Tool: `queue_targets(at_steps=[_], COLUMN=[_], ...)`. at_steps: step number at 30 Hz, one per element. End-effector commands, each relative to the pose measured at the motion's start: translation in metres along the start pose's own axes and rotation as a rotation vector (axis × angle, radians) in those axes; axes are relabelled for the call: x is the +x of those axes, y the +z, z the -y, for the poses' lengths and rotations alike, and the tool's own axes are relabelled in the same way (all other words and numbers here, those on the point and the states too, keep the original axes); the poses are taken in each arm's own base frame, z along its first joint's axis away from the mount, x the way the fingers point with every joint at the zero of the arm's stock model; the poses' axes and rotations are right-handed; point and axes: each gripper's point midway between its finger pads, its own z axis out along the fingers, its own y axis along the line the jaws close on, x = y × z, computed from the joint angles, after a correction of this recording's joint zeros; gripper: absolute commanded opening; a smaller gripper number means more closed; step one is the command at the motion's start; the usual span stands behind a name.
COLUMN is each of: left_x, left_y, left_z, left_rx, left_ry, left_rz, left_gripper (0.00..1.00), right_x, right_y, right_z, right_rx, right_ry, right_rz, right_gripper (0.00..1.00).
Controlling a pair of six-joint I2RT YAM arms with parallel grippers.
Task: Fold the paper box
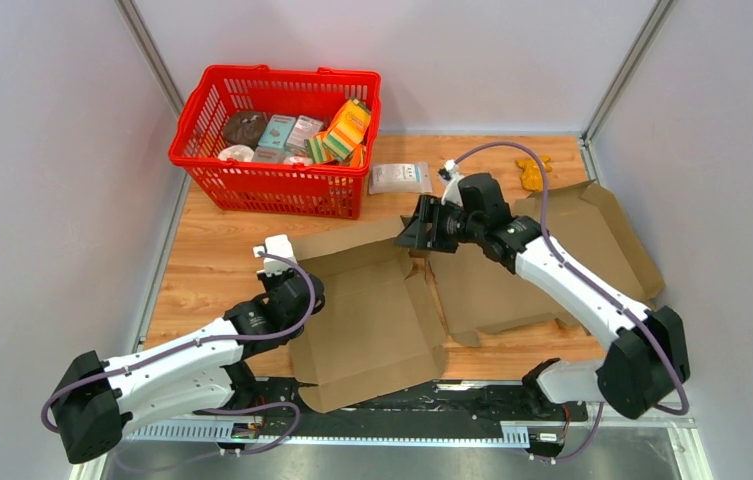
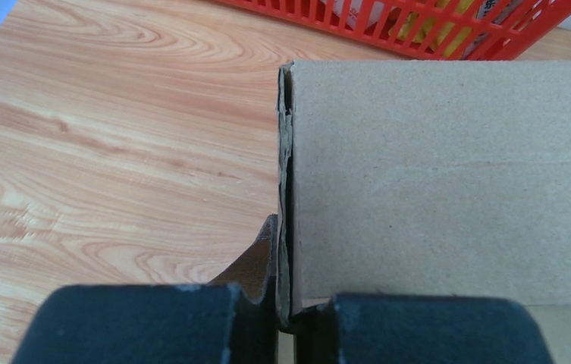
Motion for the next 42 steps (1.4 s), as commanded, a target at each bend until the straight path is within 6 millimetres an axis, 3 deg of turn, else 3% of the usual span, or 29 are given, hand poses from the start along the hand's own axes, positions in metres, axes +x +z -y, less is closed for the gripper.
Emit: queue_targets(at_steps=[1, 6, 7, 9, 10, 11, 13, 16, 20, 23, 29, 33, 34, 37, 42], left_x=[-0.015, -0.016, -0.014, -0.014, -0.014, -0.014, -0.014, -0.014, -0.013, -0.013, -0.012, -0.012, -0.011, -0.013, -0.012], left_y=[-0.001, 0.0, 0.001, 0.002, 0.002, 0.002, 0.002, 0.002, 0.002, 0.002, 0.002, 0.002, 0.003, 0.002, 0.003], left_z=[0.007, 0.008, 0.008, 0.008, 0.008, 0.008, 0.008, 0.007, 0.006, 0.005, 0.004, 0.004, 0.004, 0.005, 0.005], left_rx=[0.003, -0.008, -0.015, -0.021, -0.022, -0.023, -0.023, -0.023, -0.02, -0.018, -0.018, -0.015, -0.018, -0.015, -0.017], left_ry=[-0.06, -0.046, -0.043, -0.039, -0.041, -0.041, -0.039, -0.048, -0.053, -0.059, -0.064, -0.063, -0.061, -0.065, -0.059], left_rz=[0.028, 0.018, 0.014, 0.011, 0.01, 0.01, 0.005, 0.009, 0.007, 0.008, 0.007, 0.005, 0.004, 0.005, -0.001], left_gripper=[0.0, 0.0, 0.0, 0.0, 0.0, 0.0, 0.0, 0.0, 0.0, 0.0, 0.0, 0.0, 0.0, 0.0, 0.0], right_x=[0.02, 0.041, 0.035, 0.037, 0.032, 0.034, 0.023, 0.02, 0.009, 0.012, 0.028, 0.041, 0.043, 0.047, 0.057], right_y=[-0.015, 0.009, 0.017, 0.026, 0.031, 0.038, 0.043, 0.054, 0.049, 0.047, 0.063, 0.076, 0.082, 0.082, 0.092], right_z=[0.004, 0.015, 0.014, 0.032, 0.034, 0.047, 0.057, 0.07, 0.093, 0.105, 0.117, 0.107, 0.092, 0.075, 0.068], right_rx=[0.109, 0.212, 0.208, 0.268, 0.277, 0.322, 0.378, 0.431, 0.558, 0.602, 0.619, 0.514, 0.427, 0.305, 0.207], right_ry=[-0.252, -0.409, -0.428, -0.456, -0.463, -0.469, -0.473, -0.485, -0.484, -0.492, -0.514, -0.531, -0.532, -0.538, -0.551], right_rz=[0.05, 0.116, 0.162, 0.186, 0.214, 0.211, 0.264, 0.287, 0.375, 0.396, 0.35, 0.312, 0.316, 0.338, 0.318], right_gripper=[0.63, 0.45, 0.37, 0.26, 0.14, 0.1, 0.0, 0.0, 0.0, 0.0, 0.0, 0.0, 0.0, 0.0, 0.0])
